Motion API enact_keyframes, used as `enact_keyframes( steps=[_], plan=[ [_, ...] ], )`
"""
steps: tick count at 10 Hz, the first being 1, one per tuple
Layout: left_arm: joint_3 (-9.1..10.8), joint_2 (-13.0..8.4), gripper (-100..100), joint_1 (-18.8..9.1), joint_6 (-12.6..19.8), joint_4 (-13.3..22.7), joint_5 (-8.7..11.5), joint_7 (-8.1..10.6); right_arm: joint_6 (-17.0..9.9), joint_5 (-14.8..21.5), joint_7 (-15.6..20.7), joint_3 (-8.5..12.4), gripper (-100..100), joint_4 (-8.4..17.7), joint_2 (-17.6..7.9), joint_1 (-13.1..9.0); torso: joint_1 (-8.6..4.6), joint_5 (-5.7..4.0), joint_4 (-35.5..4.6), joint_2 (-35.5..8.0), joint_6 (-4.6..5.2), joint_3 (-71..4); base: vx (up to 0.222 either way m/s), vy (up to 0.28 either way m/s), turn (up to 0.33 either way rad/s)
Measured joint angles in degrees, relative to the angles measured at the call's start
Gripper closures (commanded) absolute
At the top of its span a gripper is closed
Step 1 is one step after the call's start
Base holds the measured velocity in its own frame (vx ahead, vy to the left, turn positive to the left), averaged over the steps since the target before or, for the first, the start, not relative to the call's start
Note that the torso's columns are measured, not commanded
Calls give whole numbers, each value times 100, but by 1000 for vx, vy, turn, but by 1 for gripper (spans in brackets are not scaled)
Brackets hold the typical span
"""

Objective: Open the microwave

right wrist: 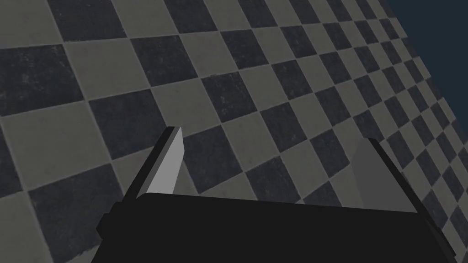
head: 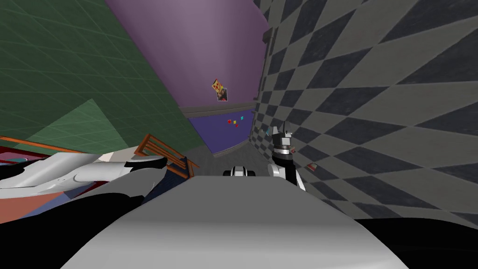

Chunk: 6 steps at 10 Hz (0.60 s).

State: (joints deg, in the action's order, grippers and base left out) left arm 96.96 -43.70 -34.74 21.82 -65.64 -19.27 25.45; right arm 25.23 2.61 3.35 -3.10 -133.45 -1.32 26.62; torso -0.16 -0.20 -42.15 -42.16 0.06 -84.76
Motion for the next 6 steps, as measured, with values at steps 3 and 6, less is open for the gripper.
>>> enact_keyframes(
  steps=[3,6],
  plan=[
    [-419,36,100,-82,-46,294,193,4,0,0,0,0,0,0,0,0,-5,-7,-1,14,-10,-6,-191,-100,-33],
    [-798,3,100,-105,-22,544,419,1,0,0,0,0,0,0,0,1,-16,-14,0,13,9,-7,-155,-96,-20]
  ],
)
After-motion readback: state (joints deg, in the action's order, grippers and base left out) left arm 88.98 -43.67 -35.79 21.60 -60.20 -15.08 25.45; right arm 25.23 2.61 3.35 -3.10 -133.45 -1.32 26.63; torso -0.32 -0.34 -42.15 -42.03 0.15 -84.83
